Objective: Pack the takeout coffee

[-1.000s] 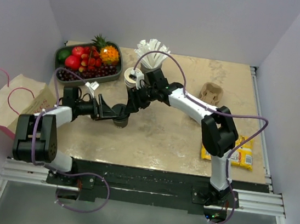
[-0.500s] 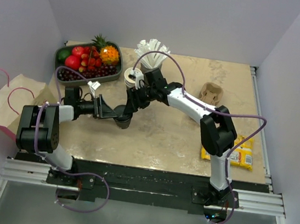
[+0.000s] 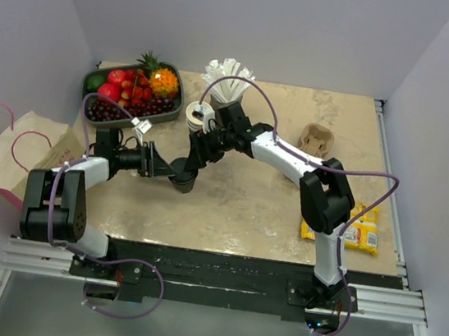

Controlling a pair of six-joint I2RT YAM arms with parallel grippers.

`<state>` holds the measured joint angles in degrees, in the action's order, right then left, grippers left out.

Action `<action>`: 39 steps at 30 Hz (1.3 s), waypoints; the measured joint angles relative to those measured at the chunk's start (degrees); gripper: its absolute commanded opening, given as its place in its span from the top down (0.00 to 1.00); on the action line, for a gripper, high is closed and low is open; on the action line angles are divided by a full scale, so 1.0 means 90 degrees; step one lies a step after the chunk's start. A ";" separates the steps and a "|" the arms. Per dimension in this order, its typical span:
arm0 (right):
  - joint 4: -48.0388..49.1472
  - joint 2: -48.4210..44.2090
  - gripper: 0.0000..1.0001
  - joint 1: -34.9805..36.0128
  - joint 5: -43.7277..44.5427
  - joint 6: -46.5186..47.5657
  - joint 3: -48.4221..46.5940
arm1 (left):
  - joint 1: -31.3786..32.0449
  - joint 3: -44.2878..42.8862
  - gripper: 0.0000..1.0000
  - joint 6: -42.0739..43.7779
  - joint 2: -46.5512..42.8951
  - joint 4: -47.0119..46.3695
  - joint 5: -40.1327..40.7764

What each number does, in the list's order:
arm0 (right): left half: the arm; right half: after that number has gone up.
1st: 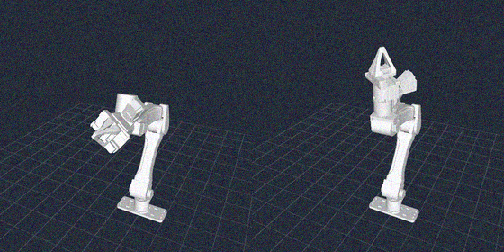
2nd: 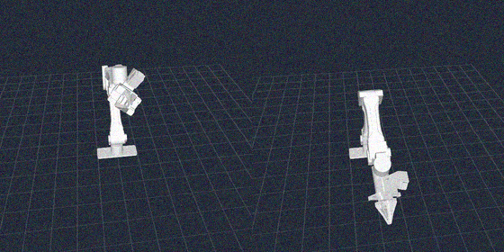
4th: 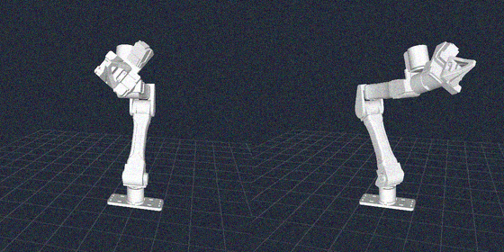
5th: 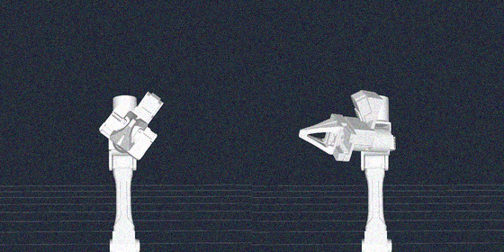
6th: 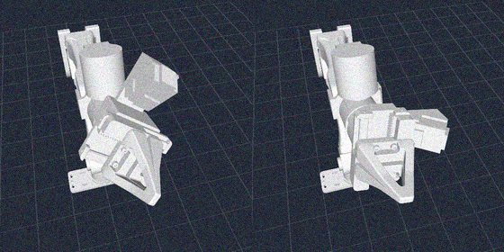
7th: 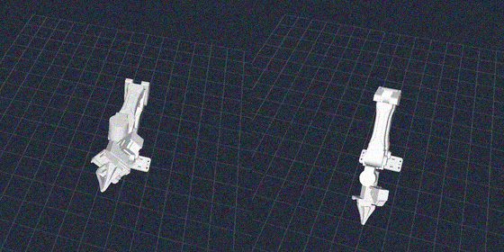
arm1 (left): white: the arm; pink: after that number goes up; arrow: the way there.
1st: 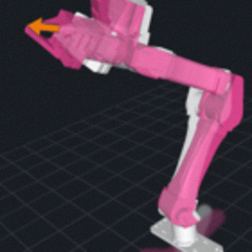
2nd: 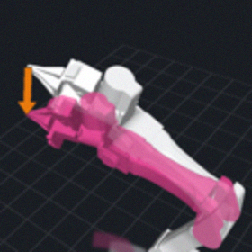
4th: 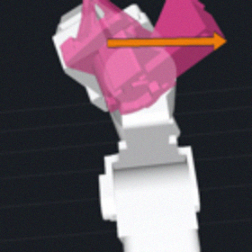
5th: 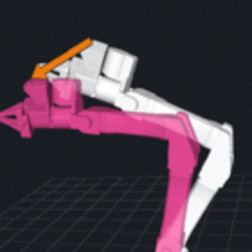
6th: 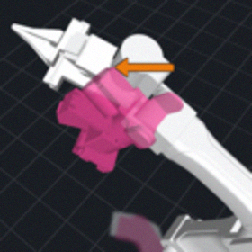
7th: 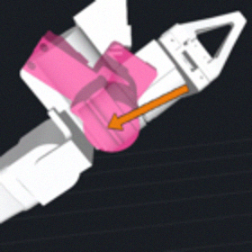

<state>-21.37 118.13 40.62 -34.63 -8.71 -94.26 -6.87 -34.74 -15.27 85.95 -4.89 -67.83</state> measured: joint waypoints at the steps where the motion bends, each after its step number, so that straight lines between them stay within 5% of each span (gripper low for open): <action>1: 0.0019 0.0000 0.31 -0.0022 -0.0097 0.0007 0.0000 | 0.0019 -0.0070 0.29 0.0138 -0.0083 0.0180 0.0053; 17: 0.0542 0.0170 0.25 -0.0347 -0.1263 -0.0444 0.0117 | 0.0051 0.0027 0.28 0.0080 -0.1103 0.1013 0.0554; 32: 0.0755 0.0418 0.24 -0.0342 -0.1401 -0.0792 0.0117 | 0.0022 0.0155 0.30 -0.0163 -0.0605 0.0852 0.0369; 39: 0.1474 0.0418 0.04 -0.0379 -0.1972 -0.1501 0.0192 | 0.0015 -0.1056 0.27 0.1605 0.0034 0.2390 -0.0036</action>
<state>-8.10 121.89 37.21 -52.38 -22.22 -92.53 -6.74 -44.25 -0.82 86.26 16.62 -68.16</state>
